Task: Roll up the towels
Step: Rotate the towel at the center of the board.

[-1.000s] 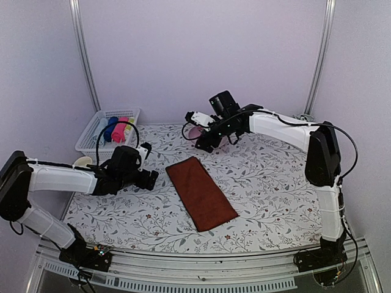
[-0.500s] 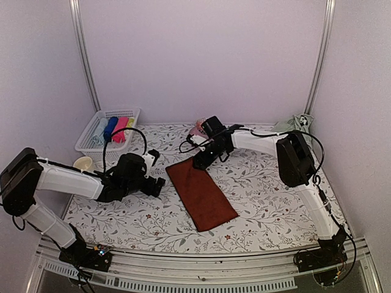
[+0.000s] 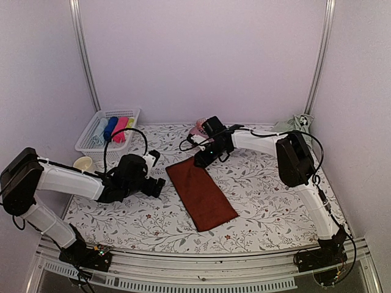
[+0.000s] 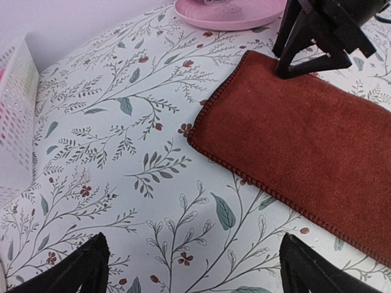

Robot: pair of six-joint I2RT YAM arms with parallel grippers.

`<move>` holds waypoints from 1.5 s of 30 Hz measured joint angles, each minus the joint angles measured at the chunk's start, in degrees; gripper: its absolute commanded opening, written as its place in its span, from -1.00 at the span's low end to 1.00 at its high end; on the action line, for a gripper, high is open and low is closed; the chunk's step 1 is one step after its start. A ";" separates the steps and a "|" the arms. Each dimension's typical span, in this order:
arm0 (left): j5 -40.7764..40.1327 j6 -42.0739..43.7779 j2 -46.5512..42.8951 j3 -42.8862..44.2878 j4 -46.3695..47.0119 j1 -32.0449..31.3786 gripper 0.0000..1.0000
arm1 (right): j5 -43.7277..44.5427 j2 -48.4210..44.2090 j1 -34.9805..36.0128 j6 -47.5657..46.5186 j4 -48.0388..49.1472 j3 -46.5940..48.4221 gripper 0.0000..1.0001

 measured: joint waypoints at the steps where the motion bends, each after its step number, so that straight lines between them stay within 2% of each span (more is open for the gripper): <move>1: -0.07 0.00 0.02 0.00 0.00 -0.04 0.95 | -0.22 0.09 -0.07 0.04 0.00 0.00 -0.27; 5: -0.44 0.11 0.33 0.02 -0.02 -0.20 0.95 | -1.31 0.31 -0.15 0.28 0.00 0.00 -0.58; 7: -0.74 0.24 0.59 0.09 -0.02 -0.26 0.95 | -1.90 0.39 -0.24 0.52 -0.04 0.00 -0.86; 8: -0.87 0.35 0.70 0.11 -0.02 -0.33 0.95 | -2.21 0.42 -0.33 0.70 -0.02 0.00 -0.93; 20: -1.38 1.03 1.84 0.74 -0.11 -0.96 0.95 | -2.56 0.42 -4.33 4.13 0.00 -1.05 -0.95; 33: -0.55 4.28 4.20 1.84 0.04 -2.67 0.95 | -3.34 -4.81 -10.21 8.68 2.75 -10.54 -0.95; 34: -0.22 5.01 4.39 1.86 0.22 -3.10 0.94 | -3.30 -5.22 -10.32 8.79 2.84 -11.15 -0.93; 35: 0.20 5.84 4.66 1.84 0.63 -3.67 0.95 | -3.21 -5.68 -10.49 8.94 2.84 -11.82 -0.79; 38: 1.81 9.03 5.09 1.79 2.62 -5.64 0.95 | -2.36 -6.51 -10.62 9.05 2.84 -12.68 -0.19; 42: 5.55 15.04 5.14 0.52 7.37 -8.33 0.95 | -1.62 -9.70 -10.62 6.99 2.86 -15.87 0.25; 45: 9.62 19.34 4.90 -2.12 10.56 -9.35 0.95 | -1.64 -15.58 -10.62 3.85 3.45 -21.29 0.55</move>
